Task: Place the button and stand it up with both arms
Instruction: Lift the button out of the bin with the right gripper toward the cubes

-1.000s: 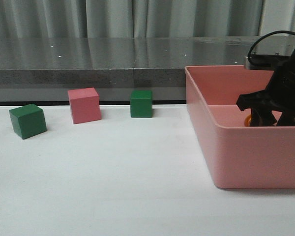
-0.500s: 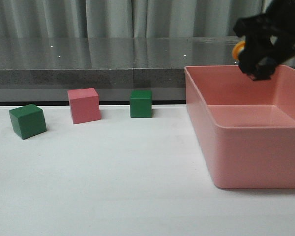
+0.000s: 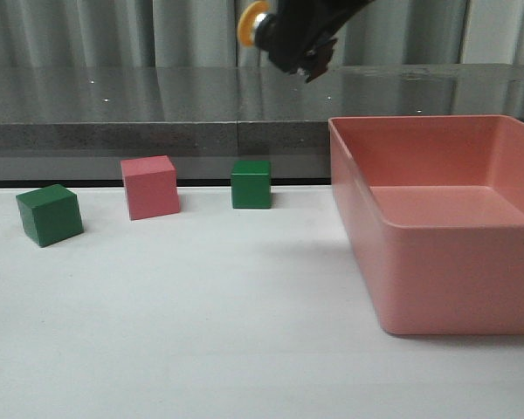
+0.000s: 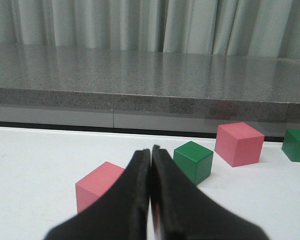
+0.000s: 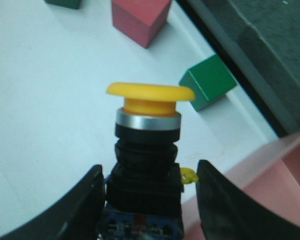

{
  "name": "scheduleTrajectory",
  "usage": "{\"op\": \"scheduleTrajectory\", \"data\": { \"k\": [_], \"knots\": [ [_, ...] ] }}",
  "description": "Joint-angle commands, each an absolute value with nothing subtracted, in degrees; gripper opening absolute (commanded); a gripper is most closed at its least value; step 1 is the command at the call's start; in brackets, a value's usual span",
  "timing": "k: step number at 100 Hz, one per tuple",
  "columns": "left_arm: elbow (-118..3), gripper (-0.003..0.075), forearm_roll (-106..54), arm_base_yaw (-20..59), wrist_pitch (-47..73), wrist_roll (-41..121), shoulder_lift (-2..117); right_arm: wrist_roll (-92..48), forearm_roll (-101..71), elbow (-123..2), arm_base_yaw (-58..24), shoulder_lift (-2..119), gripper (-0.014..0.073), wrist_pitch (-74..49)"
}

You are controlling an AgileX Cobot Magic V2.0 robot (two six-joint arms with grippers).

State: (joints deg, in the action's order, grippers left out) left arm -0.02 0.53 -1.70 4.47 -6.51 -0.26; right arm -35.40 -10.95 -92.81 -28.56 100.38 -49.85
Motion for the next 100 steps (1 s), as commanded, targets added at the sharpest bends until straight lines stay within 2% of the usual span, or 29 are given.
{"op": "scheduleTrajectory", "data": {
  "k": [1,30,51,100],
  "knots": [
    [1.66,-0.0019,0.55,-1.38,0.0,-7.14,-2.11,-40.71,-11.92,-98.12,-30.56,101.93,0.0134,-50.73],
    [1.66,-0.0019,0.55,-1.38,0.0,-7.14,-2.11,-51.45,-11.87,-107.35,-36.73,116.16,0.0134,-52.82],
    [1.66,-0.0019,0.55,-1.38,0.0,-7.14,-2.11,-56.7,-11.82,-108.64,-38.48,123.05,0.0134,-52.49],
    [1.66,-0.0019,0.55,-1.38,0.0,-7.14,-2.11,-58.48,-10.86,-108.64,-38.6,128.75,0.0134,-52.73]
  ]
}}
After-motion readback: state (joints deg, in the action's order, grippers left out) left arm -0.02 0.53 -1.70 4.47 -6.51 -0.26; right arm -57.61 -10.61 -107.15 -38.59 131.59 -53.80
